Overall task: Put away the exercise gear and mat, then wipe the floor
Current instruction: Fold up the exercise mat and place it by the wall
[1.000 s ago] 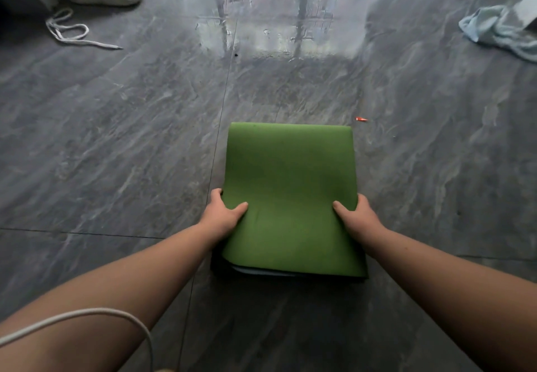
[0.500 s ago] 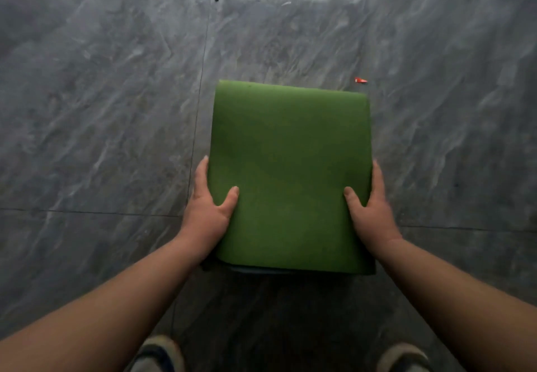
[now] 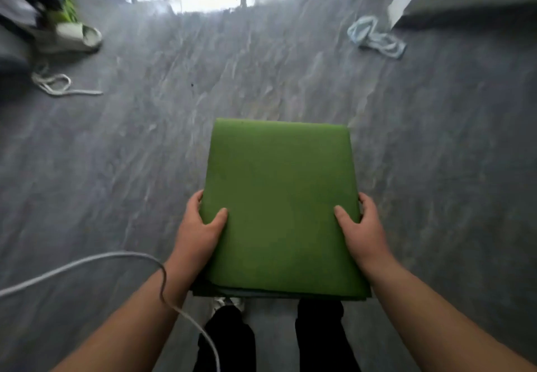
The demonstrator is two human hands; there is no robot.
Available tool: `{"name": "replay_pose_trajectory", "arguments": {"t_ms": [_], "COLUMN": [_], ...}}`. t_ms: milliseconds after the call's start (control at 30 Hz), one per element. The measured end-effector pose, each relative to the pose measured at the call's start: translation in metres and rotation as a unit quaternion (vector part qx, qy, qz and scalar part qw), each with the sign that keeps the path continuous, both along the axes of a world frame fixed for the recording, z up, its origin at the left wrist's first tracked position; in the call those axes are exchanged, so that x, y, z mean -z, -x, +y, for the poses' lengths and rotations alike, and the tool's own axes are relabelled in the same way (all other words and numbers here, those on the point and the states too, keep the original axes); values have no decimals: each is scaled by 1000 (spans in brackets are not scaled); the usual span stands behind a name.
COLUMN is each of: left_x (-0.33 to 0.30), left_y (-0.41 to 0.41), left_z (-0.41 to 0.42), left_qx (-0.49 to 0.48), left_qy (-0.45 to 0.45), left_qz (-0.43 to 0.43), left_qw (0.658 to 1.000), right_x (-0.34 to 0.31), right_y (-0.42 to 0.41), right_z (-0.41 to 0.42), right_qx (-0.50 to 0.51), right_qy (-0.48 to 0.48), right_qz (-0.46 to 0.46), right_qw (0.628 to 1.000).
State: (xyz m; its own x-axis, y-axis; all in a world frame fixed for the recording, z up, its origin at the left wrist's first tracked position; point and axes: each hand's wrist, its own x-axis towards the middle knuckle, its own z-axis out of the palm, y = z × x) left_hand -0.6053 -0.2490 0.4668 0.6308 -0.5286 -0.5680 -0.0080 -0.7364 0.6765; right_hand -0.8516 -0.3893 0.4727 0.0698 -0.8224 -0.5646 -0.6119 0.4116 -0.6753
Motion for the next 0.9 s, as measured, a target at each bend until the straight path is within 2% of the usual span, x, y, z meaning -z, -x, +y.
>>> {"name": "replay_pose_trajectory", "arguments": {"t_ms": [133, 267, 433, 633, 900], "left_x": [-160, -296, -420, -490, -502], "left_y": [11, 32, 94, 205, 425], "left_z": [-40, -81, -118, -145, -191], "left_qx": [62, 141, 243, 381, 492], "left_qy": [76, 165, 267, 312, 349], "left_qz": [-9, -23, -16, 16, 10], "left_qw": [995, 976, 932, 870, 797], "right_x": [-176, -328, -451, -507, -503], "right_y": [23, 59, 130, 229, 409], "right_z": [-12, -11, 21, 87, 110], "right_qx": [36, 90, 217, 364, 489], "right_qy": [73, 187, 268, 310, 326], "right_qz": [-5, -6, 5, -3, 27], "right_qw": [997, 978, 939, 878, 809]}}
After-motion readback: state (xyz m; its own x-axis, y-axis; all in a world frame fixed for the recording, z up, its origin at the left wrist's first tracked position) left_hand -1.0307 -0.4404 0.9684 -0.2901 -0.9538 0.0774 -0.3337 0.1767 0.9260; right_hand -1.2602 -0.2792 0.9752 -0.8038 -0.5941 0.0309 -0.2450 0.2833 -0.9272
